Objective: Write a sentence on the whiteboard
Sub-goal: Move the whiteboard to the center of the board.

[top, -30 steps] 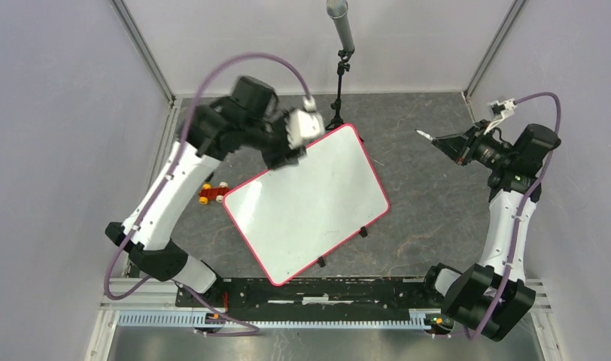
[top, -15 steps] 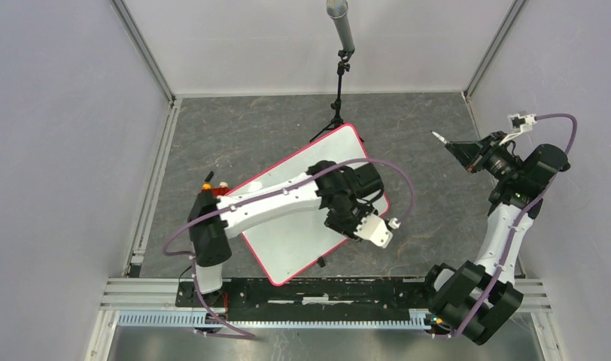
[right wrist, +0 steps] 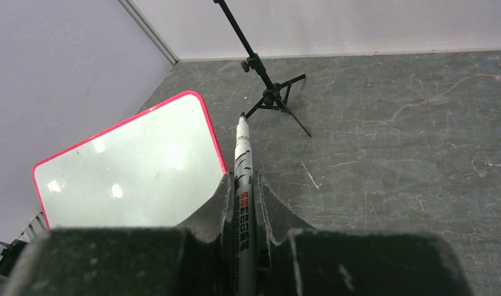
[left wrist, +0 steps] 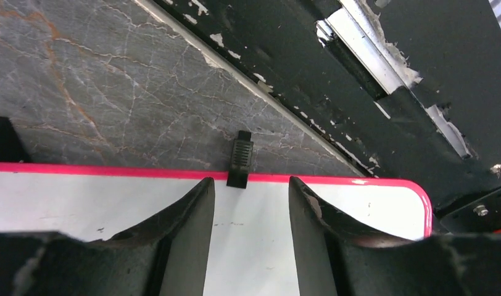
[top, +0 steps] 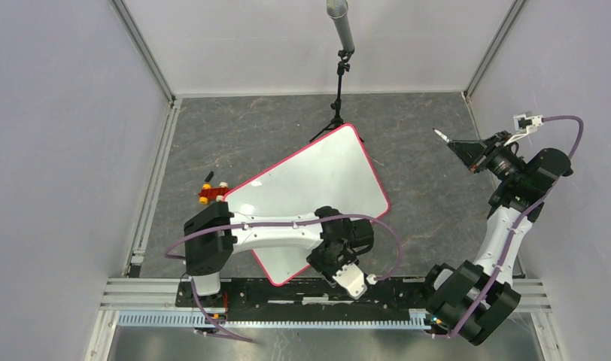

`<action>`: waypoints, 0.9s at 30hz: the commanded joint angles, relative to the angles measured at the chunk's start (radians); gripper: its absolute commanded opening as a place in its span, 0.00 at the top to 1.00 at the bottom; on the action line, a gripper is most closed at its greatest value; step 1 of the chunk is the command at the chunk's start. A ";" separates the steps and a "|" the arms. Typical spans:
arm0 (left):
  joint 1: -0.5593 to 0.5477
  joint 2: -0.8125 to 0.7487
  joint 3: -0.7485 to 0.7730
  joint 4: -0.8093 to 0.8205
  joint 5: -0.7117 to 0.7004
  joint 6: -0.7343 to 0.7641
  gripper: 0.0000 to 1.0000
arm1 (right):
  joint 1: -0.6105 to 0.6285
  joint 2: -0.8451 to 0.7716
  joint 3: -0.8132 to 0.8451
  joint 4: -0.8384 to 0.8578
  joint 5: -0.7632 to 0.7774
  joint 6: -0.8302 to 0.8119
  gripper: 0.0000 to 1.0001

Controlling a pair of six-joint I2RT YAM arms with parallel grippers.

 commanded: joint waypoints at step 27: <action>-0.031 0.036 -0.168 0.230 -0.118 -0.031 0.80 | 0.023 -0.029 -0.011 0.053 -0.022 0.014 1.00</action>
